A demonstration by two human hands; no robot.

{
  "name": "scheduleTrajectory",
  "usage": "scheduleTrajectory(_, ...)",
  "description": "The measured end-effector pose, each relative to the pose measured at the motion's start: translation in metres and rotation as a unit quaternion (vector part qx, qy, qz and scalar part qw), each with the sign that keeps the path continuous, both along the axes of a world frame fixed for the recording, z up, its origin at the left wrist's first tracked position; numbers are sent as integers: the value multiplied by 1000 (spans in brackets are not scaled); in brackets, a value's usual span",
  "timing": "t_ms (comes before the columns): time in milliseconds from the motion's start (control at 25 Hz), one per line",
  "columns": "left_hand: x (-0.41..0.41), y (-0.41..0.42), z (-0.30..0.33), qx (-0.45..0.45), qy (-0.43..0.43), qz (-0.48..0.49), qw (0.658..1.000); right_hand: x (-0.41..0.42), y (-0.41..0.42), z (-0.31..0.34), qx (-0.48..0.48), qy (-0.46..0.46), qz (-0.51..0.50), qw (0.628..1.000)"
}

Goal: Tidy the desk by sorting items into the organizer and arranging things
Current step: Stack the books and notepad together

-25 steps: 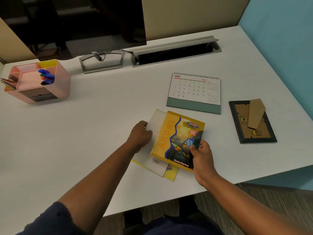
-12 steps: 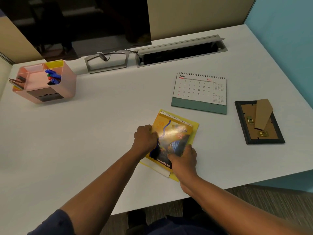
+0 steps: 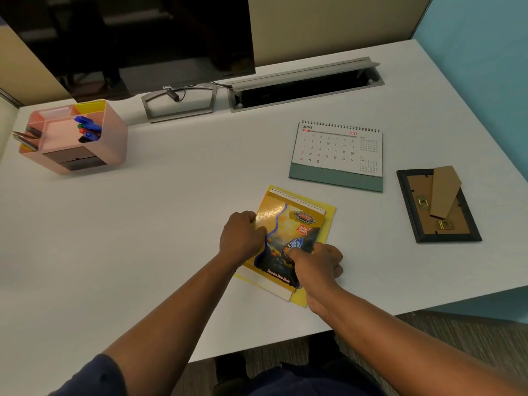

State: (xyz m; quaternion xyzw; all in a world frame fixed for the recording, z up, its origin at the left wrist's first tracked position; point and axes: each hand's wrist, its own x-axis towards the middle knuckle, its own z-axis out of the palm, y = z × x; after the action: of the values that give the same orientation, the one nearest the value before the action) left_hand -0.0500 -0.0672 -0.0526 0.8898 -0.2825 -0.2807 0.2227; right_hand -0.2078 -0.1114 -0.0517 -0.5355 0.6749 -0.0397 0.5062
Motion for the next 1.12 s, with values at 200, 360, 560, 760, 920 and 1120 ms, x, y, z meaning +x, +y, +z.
scheduleTrajectory(200, 3, -1, -2, 0, 10, 8, 1000, 3, 5, -4, 7, -86, -53, 995)
scheduleTrajectory(360, 4, -4, -2, 1, 7, 5, 1000, 0, -4, 1, 56, -183, -121, 974)
scheduleTrajectory(560, 7, -5, -3, -1, 5, 3, 1000, -2, -14, 1, 60, -191, -118, 973)
scheduleTrajectory(760, 11, -4, 0, -13, 10, 22, 1000, -8, -21, 5, 58, -223, -130, 964)
scheduleTrajectory(920, 10, -5, 1, -16, 5, 31, 999, -9, -23, 1, 76, -239, -154, 956)
scheduleTrajectory(1120, 12, -4, -1, -16, 14, 39, 999, -8, -26, 1, 82, -245, -148, 955)
